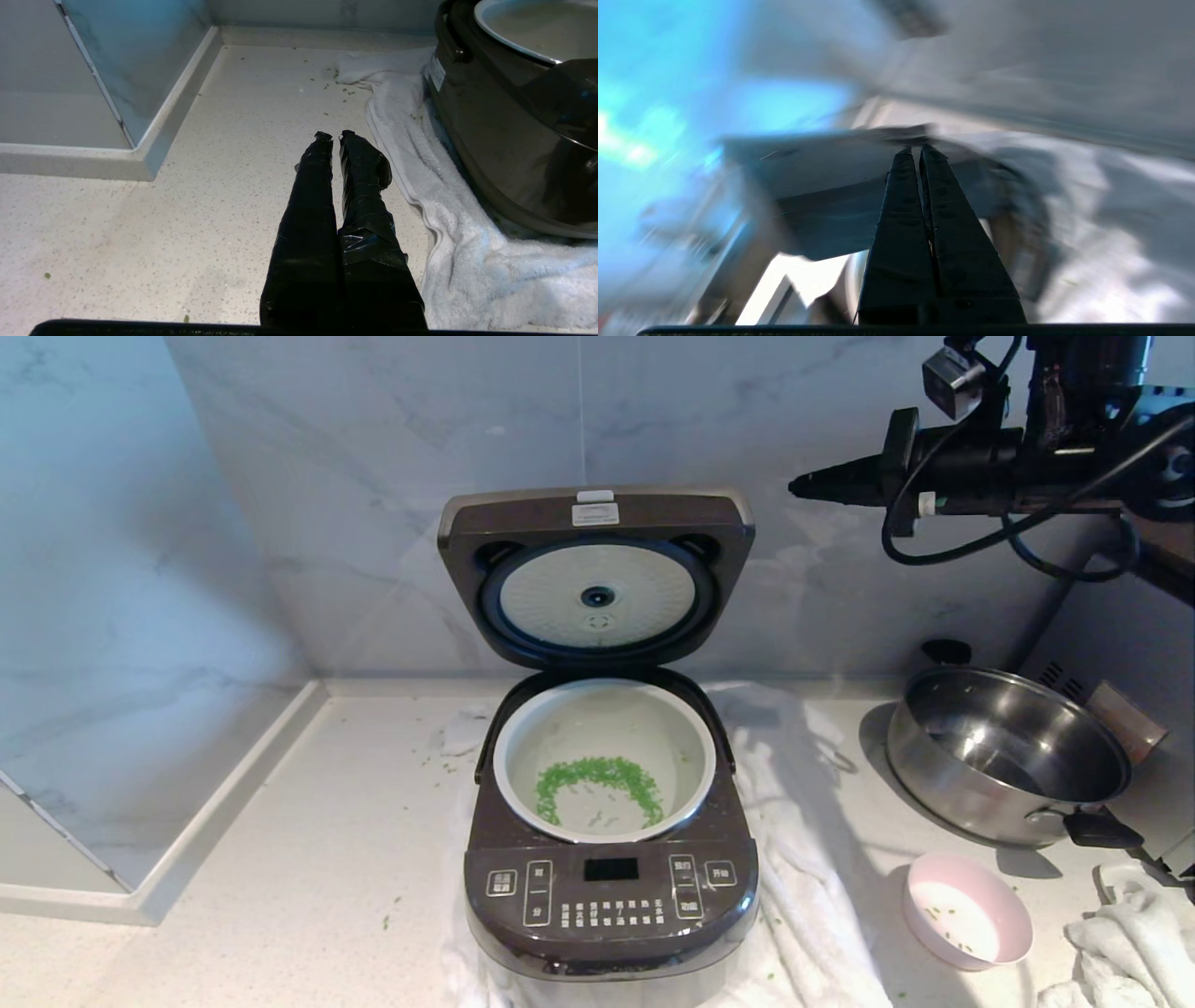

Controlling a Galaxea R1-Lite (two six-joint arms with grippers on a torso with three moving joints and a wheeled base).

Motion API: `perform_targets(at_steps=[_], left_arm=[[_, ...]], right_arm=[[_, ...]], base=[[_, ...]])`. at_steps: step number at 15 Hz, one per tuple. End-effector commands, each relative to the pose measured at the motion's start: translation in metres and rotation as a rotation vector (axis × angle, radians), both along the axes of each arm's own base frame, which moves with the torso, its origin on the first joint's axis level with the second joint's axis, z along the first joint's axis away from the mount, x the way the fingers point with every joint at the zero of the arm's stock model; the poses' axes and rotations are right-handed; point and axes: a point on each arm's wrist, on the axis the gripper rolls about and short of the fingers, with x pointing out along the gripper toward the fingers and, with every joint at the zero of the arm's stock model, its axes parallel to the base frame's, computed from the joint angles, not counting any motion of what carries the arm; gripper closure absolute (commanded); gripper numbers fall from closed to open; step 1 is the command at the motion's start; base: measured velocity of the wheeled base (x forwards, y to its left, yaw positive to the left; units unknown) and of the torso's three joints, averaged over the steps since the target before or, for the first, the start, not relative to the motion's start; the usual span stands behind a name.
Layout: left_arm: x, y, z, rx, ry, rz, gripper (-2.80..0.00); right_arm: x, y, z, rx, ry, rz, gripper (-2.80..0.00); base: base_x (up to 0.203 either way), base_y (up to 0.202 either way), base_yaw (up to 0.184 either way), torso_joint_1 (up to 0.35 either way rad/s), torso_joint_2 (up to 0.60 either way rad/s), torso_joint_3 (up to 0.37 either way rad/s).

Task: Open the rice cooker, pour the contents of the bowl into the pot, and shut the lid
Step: Close the rice cooker

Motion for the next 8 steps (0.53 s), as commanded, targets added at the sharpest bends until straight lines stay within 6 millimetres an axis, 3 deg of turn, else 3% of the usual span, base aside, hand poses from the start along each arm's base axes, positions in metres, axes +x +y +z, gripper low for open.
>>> perform_targets(at_steps=[1, 4, 8], left_arm=[[0.000, 0.000, -0.001, 0.000, 0.004, 0.000, 0.00], [0.000, 0.000, -0.002, 0.000, 0.005, -0.001, 0.00], [0.000, 0.000, -0.001, 0.000, 0.004, 0.000, 0.00]], right_arm=[[0.002, 0.013, -0.002, 0.011, -0.008, 0.081, 0.00], [0.005, 0.039, -0.007, 0.015, -0.028, 0.152, 0.00], [0.009, 0.059, -0.020, 0.010, 0.003, 0.195, 0.00]], base=[[0.000, 0.000, 0.000, 0.000, 0.00, 0.000], [0.000, 0.000, 0.000, 0.000, 0.00, 0.000], [0.000, 0.000, 0.000, 0.000, 0.00, 0.000]])
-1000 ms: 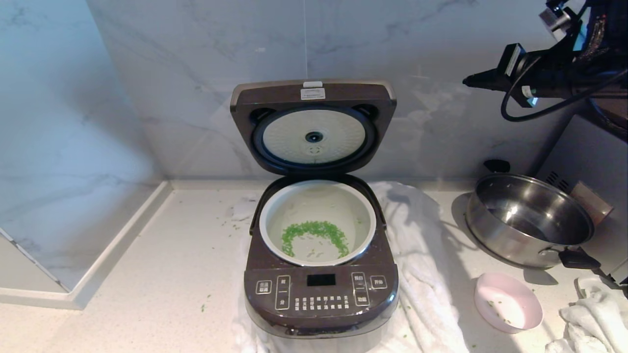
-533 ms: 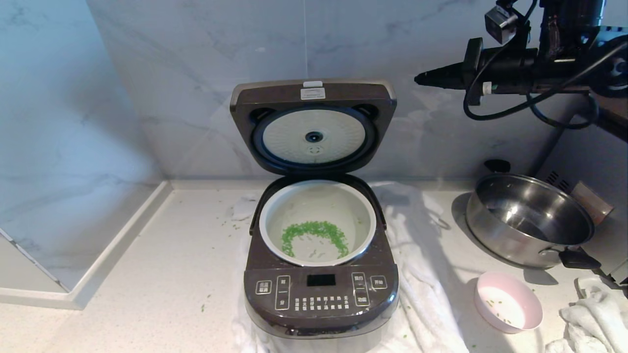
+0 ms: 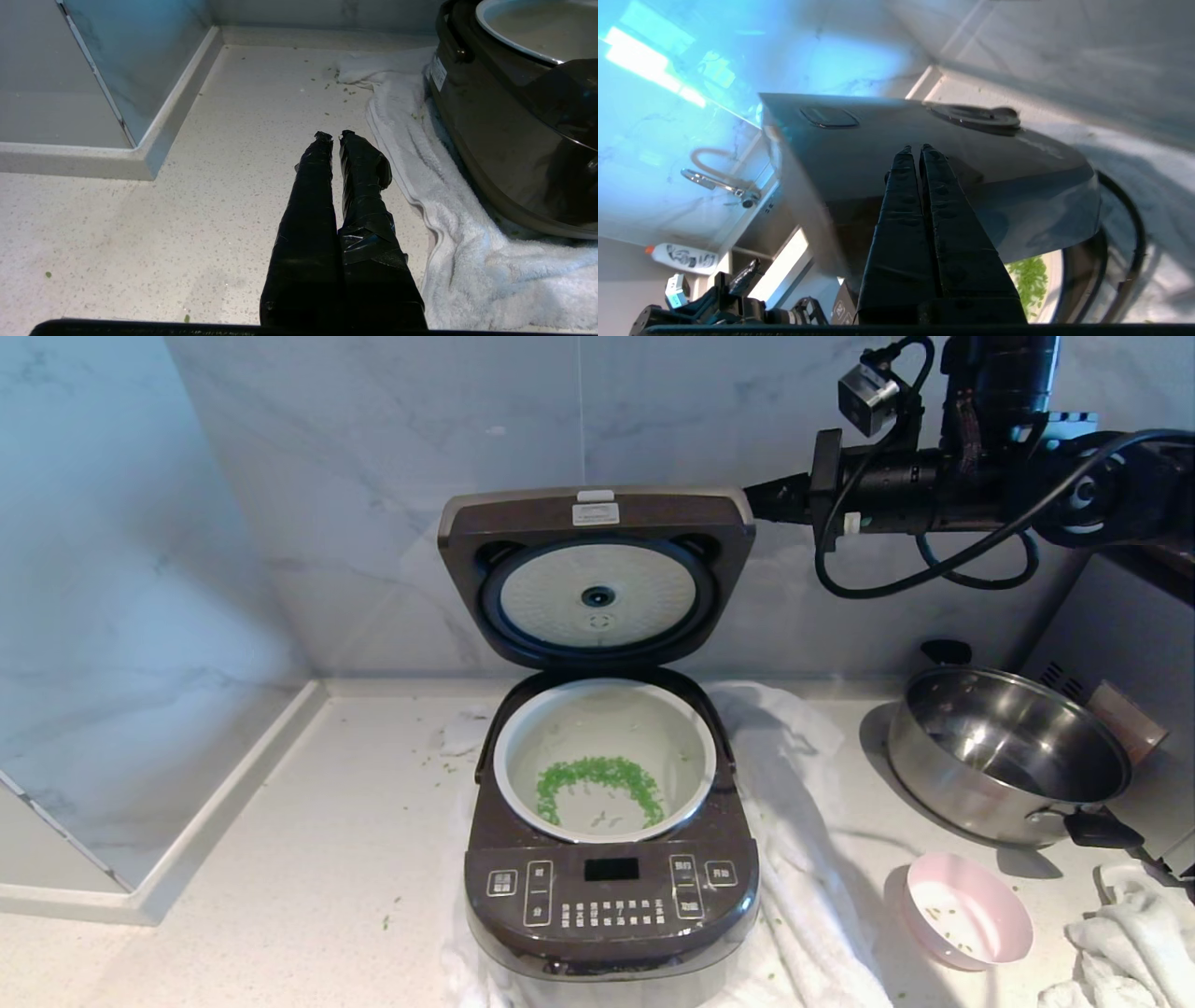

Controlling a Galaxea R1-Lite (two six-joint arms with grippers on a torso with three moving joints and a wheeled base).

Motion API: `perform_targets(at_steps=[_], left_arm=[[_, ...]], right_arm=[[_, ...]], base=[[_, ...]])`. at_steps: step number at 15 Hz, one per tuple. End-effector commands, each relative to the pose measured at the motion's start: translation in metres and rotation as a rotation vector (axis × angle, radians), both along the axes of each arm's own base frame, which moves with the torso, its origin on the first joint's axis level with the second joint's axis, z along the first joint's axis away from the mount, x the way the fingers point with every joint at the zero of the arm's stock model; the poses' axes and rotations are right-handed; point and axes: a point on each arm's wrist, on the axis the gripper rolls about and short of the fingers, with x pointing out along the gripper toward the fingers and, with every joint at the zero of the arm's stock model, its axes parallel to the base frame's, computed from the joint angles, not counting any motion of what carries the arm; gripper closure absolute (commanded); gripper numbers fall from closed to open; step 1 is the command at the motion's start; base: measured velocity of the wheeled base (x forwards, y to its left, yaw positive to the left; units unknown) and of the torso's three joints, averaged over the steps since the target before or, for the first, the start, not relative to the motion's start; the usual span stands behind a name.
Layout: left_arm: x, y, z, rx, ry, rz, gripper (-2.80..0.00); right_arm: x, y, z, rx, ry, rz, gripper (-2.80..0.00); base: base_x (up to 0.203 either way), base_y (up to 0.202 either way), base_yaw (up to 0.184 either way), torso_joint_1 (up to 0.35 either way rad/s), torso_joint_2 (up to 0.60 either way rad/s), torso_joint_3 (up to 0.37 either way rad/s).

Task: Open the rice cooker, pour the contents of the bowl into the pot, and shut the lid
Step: Close the rice cooker

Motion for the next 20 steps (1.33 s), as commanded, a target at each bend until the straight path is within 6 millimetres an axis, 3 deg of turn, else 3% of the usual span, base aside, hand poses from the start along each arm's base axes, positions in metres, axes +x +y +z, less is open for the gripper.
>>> perform_targets(at_steps=[1, 6, 13, 18, 20], left_arm=[[0.000, 0.000, -0.001, 0.000, 0.004, -0.001, 0.00], [0.000, 0.000, -0.001, 0.000, 0.004, -0.001, 0.00], [0.000, 0.000, -0.001, 0.000, 0.004, 0.000, 0.00], [0.000, 0.000, -0.002, -0.002, 0.004, 0.000, 0.00], [0.000, 0.000, -0.001, -0.002, 0.004, 0.000, 0.00]], right_arm=[[0.001, 0.007, -0.007, -0.004, 0.029, 0.019, 0.00], [-0.021, 0.008, -0.023, -0.032, 0.125, 0.036, 0.00], [-0.081, 0.033, -0.037, -0.073, 0.214, 0.152, 0.00], [-0.111, 0.033, -0.065, -0.131, 0.315, 0.142, 0.00], [-0.113, 0.028, -0.076, -0.154, 0.350, 0.101, 0.00]], base=[[0.000, 0.000, 0.000, 0.000, 0.00, 0.000], [0.000, 0.000, 0.000, 0.000, 0.00, 0.000], [0.000, 0.000, 0.000, 0.000, 0.00, 0.000], [0.000, 0.000, 0.000, 0.000, 0.00, 0.000], [0.000, 0.000, 0.000, 0.000, 0.00, 0.000]])
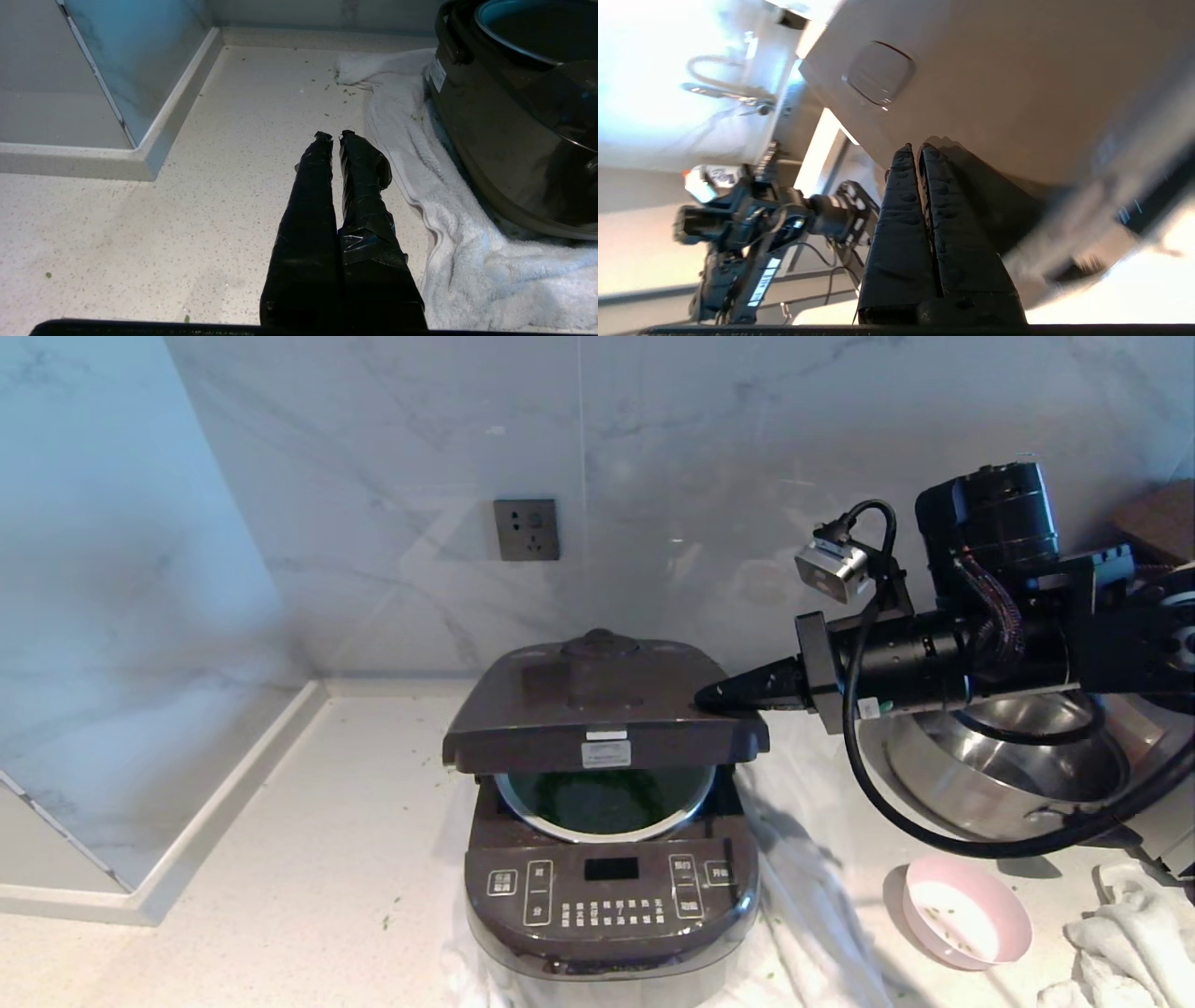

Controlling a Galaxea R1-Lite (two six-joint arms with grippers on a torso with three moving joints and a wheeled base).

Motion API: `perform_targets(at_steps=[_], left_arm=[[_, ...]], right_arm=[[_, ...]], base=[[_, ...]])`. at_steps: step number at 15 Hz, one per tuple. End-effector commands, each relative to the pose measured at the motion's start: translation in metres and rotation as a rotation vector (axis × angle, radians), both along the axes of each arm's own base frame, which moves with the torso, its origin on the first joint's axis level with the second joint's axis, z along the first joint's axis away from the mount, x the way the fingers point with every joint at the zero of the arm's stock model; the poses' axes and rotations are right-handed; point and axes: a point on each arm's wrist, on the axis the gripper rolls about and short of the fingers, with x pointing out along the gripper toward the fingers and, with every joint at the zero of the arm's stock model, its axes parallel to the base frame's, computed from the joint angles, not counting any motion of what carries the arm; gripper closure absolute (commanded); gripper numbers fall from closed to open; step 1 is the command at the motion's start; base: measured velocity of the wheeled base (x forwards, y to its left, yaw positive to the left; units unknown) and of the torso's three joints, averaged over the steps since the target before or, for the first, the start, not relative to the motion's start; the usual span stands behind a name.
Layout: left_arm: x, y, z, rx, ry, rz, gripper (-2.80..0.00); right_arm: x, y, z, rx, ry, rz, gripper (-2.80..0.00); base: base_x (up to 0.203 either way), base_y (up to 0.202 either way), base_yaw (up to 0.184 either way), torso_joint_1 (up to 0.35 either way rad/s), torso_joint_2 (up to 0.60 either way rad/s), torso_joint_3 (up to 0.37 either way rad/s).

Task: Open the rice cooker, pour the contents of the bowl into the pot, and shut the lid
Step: Close the rice cooker

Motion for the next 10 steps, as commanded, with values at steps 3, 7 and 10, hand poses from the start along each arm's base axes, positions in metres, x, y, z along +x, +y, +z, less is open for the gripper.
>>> perform_targets(at_steps=[3, 7, 10], left_arm=[[0.000, 0.000, -0.002, 0.000, 0.005, 0.000, 0.00], [0.000, 0.000, -0.002, 0.001, 0.005, 0.000, 0.00], [0.000, 0.000, -0.002, 0.000, 0.005, 0.000, 0.00]], right_arm=[[-0.009, -0.008, -0.014, -0.024, 0.054, -0.014, 0.00], [-0.013, -0.006, -0.029, -0.045, 0.102, 0.000, 0.00], [-0.018, 0.000, -0.039, -0.061, 0.134, 0.024, 0.00]], base=[[0.000, 0.000, 0.000, 0.000, 0.00, 0.000], [0.000, 0.000, 0.000, 0.000, 0.00, 0.000], [0.000, 0.000, 0.000, 0.000, 0.00, 0.000]])
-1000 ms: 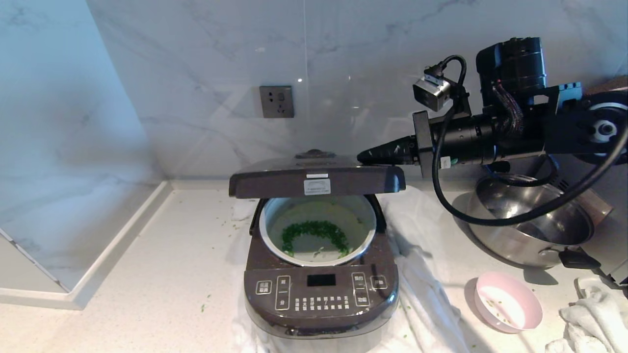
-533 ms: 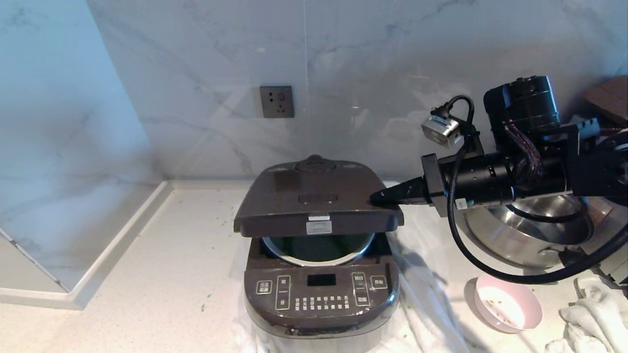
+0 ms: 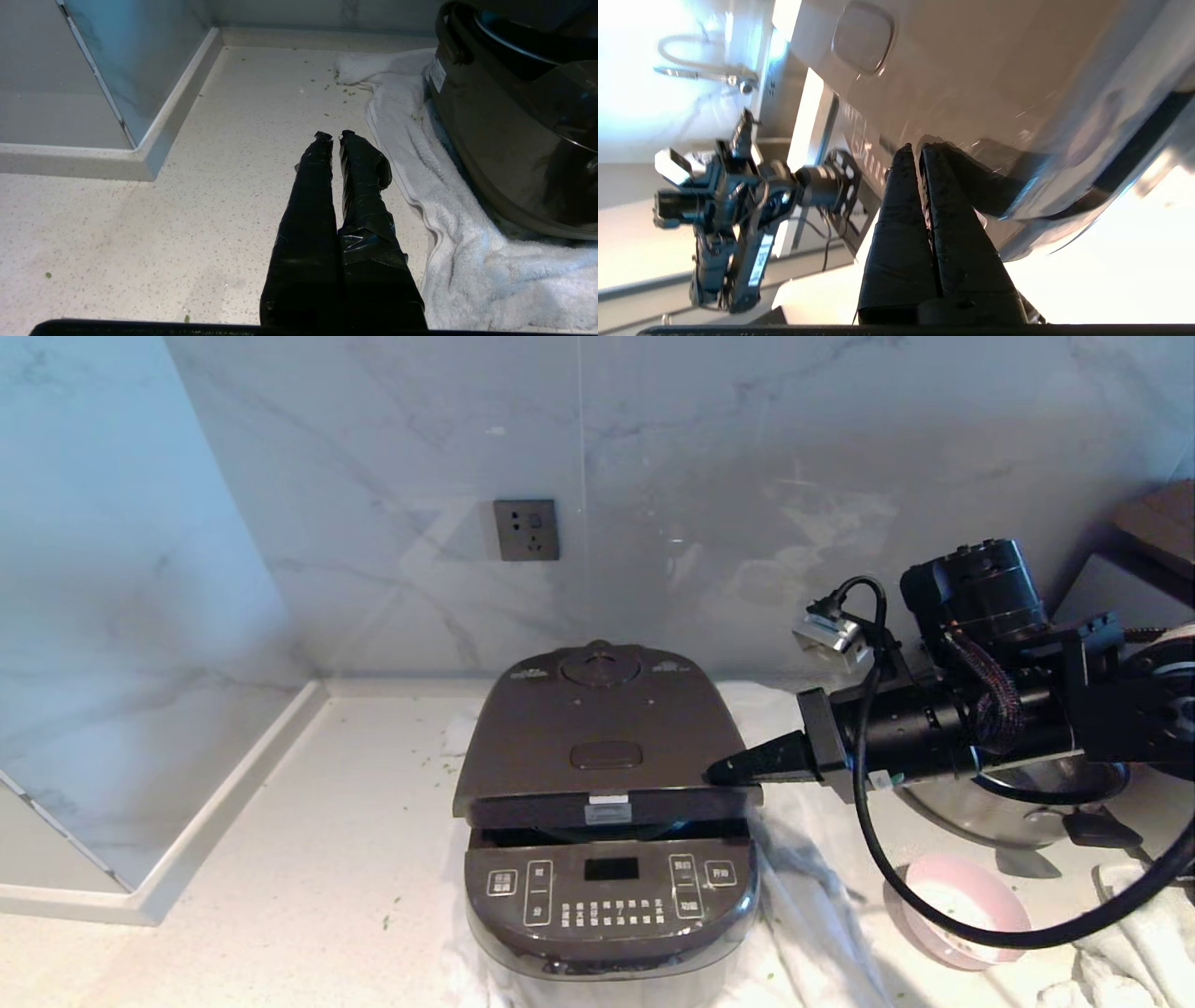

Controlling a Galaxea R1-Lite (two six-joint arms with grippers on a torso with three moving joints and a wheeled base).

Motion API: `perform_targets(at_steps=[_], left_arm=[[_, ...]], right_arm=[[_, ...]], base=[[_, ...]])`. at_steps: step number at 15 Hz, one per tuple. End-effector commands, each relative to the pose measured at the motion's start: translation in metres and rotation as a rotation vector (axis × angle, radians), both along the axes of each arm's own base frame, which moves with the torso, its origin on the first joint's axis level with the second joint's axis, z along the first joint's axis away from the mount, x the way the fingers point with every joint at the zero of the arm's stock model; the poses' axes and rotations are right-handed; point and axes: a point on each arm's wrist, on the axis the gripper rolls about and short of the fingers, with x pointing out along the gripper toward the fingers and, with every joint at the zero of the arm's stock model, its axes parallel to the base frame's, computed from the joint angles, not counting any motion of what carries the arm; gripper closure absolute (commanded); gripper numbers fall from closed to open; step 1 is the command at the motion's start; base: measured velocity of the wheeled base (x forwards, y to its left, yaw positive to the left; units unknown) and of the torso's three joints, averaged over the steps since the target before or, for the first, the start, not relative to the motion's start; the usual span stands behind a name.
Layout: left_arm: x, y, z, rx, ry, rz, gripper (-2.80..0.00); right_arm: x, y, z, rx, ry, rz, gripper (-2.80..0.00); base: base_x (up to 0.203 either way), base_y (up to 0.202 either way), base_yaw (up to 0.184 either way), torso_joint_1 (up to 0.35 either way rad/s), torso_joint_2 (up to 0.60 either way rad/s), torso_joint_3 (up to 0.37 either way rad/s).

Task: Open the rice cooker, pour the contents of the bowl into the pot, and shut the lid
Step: Close the rice cooker

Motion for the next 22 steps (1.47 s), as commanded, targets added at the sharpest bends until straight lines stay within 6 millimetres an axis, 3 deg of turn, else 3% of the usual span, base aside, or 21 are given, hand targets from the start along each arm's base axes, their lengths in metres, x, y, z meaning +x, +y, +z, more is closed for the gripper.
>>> perform_targets(at_steps=[1, 15, 17, 22], left_arm=[[0.000, 0.000, -0.002, 0.000, 0.005, 0.000, 0.00], [0.000, 0.000, -0.001, -0.001, 0.003, 0.000, 0.00], [0.000, 0.000, -0.001, -0.001, 0.002, 0.000, 0.00], [0.000, 0.000, -0.001, -0.001, 0.002, 0.000, 0.00]], right_arm=[[-0.002, 0.002, -0.006, -0.006, 0.023, 0.010, 0.00], [-0.004, -0.001, -0.041, -0.046, 0.064, -0.013, 0.00], [-0.005, -0.001, -0.020, -0.012, -0.005, -0.019, 0.00], [-0.014, -0.022, 0.099, 0.160, -0.373, -0.100, 0.00]], base=[[0.000, 0.000, 0.000, 0.000, 0.00, 0.000], [0.000, 0.000, 0.000, 0.000, 0.00, 0.000], [0.000, 0.000, 0.000, 0.000, 0.00, 0.000], [0.000, 0.000, 0.000, 0.000, 0.00, 0.000]])
